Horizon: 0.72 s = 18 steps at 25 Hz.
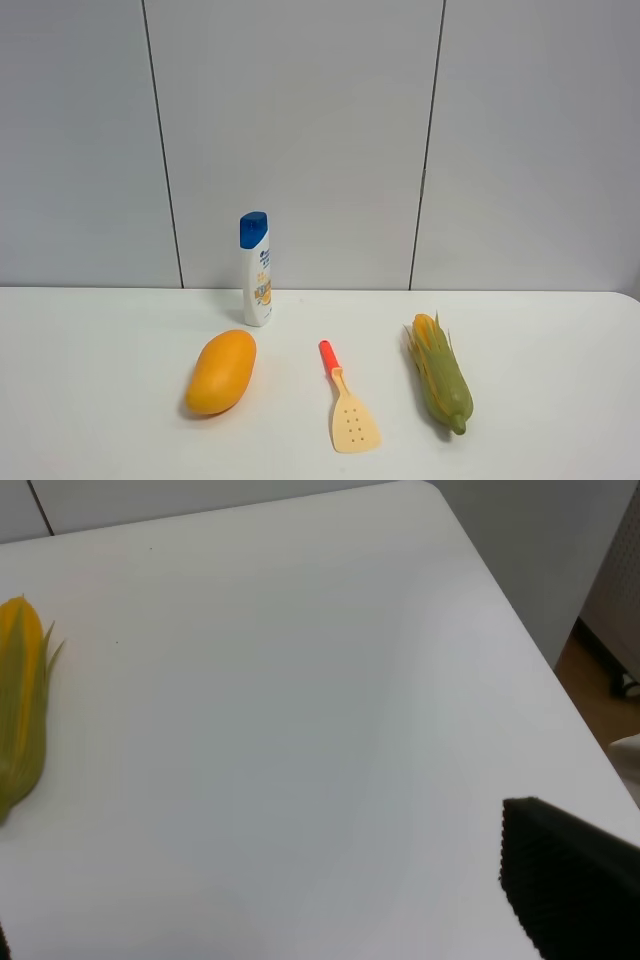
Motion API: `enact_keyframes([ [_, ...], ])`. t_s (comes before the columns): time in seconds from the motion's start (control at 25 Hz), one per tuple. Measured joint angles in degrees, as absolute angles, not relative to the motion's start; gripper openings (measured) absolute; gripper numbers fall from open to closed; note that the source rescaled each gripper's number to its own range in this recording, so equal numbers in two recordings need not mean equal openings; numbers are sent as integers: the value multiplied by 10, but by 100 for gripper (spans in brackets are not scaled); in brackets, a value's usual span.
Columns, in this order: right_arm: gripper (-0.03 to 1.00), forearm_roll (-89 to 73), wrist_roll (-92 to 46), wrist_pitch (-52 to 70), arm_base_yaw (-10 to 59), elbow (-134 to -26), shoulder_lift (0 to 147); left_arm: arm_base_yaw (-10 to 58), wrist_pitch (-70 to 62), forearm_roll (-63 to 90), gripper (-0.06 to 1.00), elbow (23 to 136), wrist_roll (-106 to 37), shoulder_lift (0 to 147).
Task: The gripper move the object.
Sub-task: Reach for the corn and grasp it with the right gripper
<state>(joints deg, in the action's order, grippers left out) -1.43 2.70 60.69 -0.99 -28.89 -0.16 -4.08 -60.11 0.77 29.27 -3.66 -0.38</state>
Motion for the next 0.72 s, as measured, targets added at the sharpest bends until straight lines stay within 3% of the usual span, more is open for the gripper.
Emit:
enact_keyframes([
  [0.72,100,-14,27,607,-10,-289,-2,-41,-601,8,100,293,-37,-4],
])
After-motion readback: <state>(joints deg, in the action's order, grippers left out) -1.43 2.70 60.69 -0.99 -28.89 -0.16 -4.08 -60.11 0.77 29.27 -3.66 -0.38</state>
